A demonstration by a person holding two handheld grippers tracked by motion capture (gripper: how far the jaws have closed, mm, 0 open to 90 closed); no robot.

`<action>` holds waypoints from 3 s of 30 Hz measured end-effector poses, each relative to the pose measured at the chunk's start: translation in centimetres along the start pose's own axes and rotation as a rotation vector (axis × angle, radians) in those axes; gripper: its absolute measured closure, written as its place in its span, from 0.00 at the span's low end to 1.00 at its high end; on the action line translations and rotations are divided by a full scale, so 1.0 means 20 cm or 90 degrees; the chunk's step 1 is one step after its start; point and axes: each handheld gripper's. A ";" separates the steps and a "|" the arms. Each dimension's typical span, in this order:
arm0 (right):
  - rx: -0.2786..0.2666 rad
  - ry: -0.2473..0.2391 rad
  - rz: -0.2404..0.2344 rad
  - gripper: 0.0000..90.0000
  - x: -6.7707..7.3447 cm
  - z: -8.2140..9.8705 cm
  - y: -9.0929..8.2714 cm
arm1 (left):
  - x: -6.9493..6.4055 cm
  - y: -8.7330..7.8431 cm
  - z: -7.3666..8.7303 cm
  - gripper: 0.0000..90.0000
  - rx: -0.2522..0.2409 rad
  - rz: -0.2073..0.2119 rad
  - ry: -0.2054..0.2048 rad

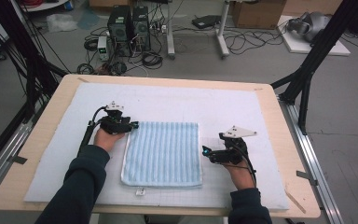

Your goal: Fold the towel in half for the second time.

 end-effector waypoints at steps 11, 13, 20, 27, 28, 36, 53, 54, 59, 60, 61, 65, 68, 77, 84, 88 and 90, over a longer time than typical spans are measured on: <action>0.009 -0.003 -0.002 0.12 0.01 0.00 0.02 | -0.03 0.01 0.00 0.95 0.009 0.006 0.051; 0.009 -0.001 -0.007 0.12 0.01 0.00 0.03 | -0.03 0.01 0.00 0.96 0.009 0.007 0.051; 0.056 0.013 -0.028 0.12 0.02 -0.05 0.16 | -0.03 0.00 0.01 0.96 0.008 0.005 0.039; 0.107 0.009 -0.044 0.19 -0.01 -0.15 0.36 | -0.03 0.00 0.01 0.96 0.009 0.011 0.030; 0.112 0.011 -0.039 0.21 -0.03 -0.17 0.39 | -0.03 0.00 0.01 0.96 0.009 0.011 0.030; 0.132 0.014 -0.015 0.47 -0.11 -0.22 0.49 | -0.02 0.00 0.01 0.96 0.008 0.014 0.024; 0.124 0.003 -0.036 0.92 -0.10 -0.23 0.51 | 0.00 0.00 0.01 0.96 0.000 0.020 -0.005; 0.122 0.004 -0.035 0.92 -0.10 -0.23 0.51 | 0.01 -0.01 0.01 0.96 -0.002 0.017 -0.005; 0.092 -0.003 -0.014 0.93 -0.12 -0.25 0.51 | 0.04 -0.04 -0.04 0.96 -0.042 0.013 -0.018; 0.088 -0.006 -0.009 0.94 -0.12 -0.26 0.52 | 0.04 -0.04 -0.06 0.96 -0.049 0.013 -0.017; 0.083 -0.004 -0.003 0.94 -0.12 -0.27 0.52 | 0.04 -0.05 -0.09 0.96 -0.062 0.011 -0.013; 0.051 0.015 0.020 0.93 -0.15 -0.34 0.52 | 0.06 -0.07 -0.18 0.96 -0.117 0.012 0.006; 0.030 0.032 0.017 0.93 -0.17 -0.38 0.51 | 0.07 -0.09 -0.20 0.96 -0.133 0.017 0.000; 0.022 0.024 0.000 0.93 -0.14 -0.36 0.48 | 0.04 -0.14 -0.17 0.96 -0.113 0.043 -0.011; 0.010 0.015 -0.025 0.93 -0.12 -0.33 0.40 | -0.01 -0.20 -0.09 0.96 -0.125 0.059 -0.001; 0.014 -0.013 -0.028 0.93 -0.08 -0.31 0.36 | -0.04 -0.24 -0.04 0.96 -0.137 0.063 0.011; 0.013 -0.018 -0.032 0.93 -0.06 -0.29 0.34 | -0.06 -0.26 -0.02 0.96 -0.143 0.071 0.012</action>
Point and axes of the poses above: each handheld gripper's, and its own axes: y roughly forward along the jaws, z roughly out of its underside, x roughly to its left, and after that the axes turned 4 degrees about z, right-handed
